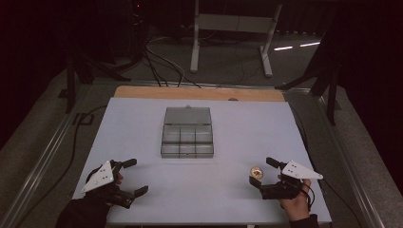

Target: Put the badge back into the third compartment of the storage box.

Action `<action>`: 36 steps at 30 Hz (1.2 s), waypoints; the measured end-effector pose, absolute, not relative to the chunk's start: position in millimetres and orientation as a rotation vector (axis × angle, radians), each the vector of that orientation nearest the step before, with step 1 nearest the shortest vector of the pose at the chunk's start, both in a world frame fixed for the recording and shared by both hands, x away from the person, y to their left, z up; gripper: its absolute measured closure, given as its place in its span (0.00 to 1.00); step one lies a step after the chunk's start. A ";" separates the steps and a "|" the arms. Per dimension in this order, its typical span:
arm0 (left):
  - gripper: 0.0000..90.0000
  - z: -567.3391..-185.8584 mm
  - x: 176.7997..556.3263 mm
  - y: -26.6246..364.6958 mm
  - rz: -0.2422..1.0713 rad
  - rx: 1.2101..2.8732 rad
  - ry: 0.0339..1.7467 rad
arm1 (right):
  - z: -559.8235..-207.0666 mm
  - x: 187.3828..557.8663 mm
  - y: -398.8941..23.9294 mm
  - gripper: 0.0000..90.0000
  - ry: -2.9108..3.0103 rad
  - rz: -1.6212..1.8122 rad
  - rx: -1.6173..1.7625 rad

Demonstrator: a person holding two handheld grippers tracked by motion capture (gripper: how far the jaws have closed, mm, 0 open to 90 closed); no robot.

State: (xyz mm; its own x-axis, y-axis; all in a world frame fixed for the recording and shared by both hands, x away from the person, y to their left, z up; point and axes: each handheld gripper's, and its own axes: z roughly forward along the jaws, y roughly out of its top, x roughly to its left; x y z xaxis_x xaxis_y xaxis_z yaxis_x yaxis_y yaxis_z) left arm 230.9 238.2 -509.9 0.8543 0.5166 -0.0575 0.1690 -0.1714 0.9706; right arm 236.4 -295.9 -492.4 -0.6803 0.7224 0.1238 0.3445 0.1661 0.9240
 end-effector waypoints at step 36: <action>0.00 -509.7 231.9 239.1 0.317 1.725 0.540 | -531.3 278.7 -298.7 0.39 2.435 1.011 1.029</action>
